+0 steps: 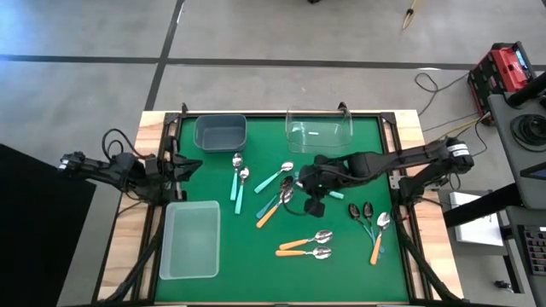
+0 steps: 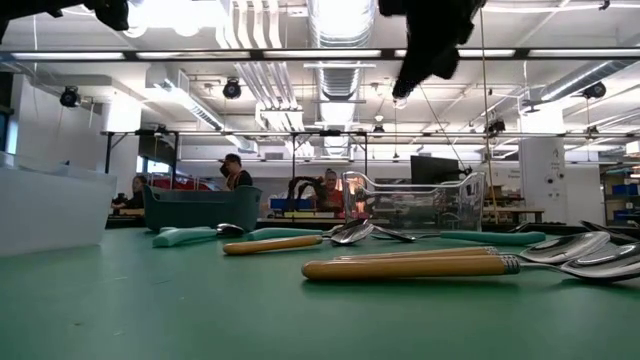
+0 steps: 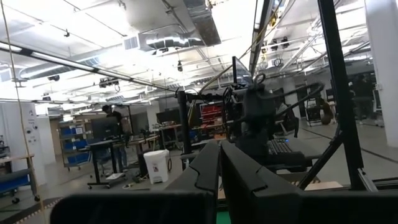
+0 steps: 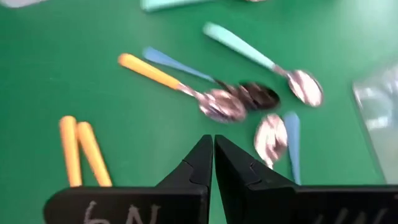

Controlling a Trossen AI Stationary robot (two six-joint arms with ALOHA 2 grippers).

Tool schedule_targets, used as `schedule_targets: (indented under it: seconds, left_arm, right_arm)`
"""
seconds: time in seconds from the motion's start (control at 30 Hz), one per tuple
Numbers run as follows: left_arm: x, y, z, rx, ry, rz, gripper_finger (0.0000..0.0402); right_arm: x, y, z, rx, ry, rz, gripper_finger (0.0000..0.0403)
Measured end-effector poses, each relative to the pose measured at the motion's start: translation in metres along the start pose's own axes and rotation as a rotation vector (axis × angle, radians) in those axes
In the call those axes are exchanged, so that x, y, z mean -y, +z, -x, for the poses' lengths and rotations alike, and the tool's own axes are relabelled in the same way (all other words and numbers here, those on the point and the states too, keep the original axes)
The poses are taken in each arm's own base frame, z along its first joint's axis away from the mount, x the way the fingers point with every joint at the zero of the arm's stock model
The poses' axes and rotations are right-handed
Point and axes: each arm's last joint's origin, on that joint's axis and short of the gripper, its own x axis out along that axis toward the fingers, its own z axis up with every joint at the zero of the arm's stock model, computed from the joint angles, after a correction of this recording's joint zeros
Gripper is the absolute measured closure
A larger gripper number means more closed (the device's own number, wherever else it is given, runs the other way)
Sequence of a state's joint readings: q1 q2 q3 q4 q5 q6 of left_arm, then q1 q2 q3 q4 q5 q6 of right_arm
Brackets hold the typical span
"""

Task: Sort silverware by color (type)
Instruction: Put the light blue spoon into the transparent bin

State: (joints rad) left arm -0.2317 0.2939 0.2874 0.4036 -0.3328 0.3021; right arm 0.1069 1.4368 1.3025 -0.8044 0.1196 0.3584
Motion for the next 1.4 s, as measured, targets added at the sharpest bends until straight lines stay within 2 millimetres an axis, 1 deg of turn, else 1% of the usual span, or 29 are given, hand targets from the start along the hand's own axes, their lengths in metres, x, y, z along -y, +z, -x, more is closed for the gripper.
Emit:
schedule_targets:
  seconds: [0.07,0.2,0.43,0.5,0.6,0.7,0.77,0.93,1.0,1.13,1.27,1.4]
  left_arm:
    - [0.000,0.000,0.000,-0.001,0.000,0.000,0.0401]
    - [0.000,-0.001,0.000,-0.005,-0.001,-0.002,0.0401]
    - [0.003,-0.010,-0.002,-0.094,-0.023,-0.073,0.0401]
    - [0.003,-0.011,-0.003,-0.107,0.001,-0.100,0.0401]
    - [0.001,-0.010,-0.004,-0.116,0.082,-0.142,0.0401]
    - [-0.002,-0.006,-0.005,-0.100,0.169,-0.153,0.0401]
    - [-0.003,-0.002,-0.006,-0.084,0.192,-0.175,0.0401]
    - [-0.006,0.008,-0.007,-0.041,0.211,-0.230,0.0401]
    - [-0.007,0.011,-0.008,-0.040,0.213,-0.260,0.0401]
    - [-0.007,0.014,-0.008,-0.039,0.215,-0.310,0.0401]
    - [-0.007,0.013,-0.008,-0.047,0.213,-0.379,0.0401]
    - [-0.008,0.014,-0.008,-0.047,0.216,-0.436,0.0401]
  right_arm:
    - [0.004,-0.003,0.000,-0.037,-0.024,-0.018,0.0394]
    - [0.011,-0.006,0.000,-0.089,-0.042,0.005,0.0394]
    - [0.036,0.000,-0.004,-0.105,-0.065,0.037,0.0394]
    - [0.044,0.003,-0.006,-0.109,-0.076,0.074,0.0394]
    - [0.054,0.005,-0.012,-0.124,-0.094,0.117,0.0394]
    - [0.060,0.006,-0.018,-0.146,-0.102,0.131,0.0394]
    - [0.061,0.006,-0.022,-0.159,-0.105,0.128,0.0394]
    - [0.060,0.004,-0.021,-0.181,-0.108,0.107,0.0394]
    - [0.061,-0.001,-0.020,-0.226,-0.115,0.067,0.0394]
    - [0.061,-0.009,-0.019,-0.322,-0.086,-0.073,0.0394]
    - [0.060,-0.013,-0.018,-0.362,-0.067,-0.184,0.0394]
    - [0.058,-0.012,-0.019,-0.359,-0.061,-0.205,0.0394]
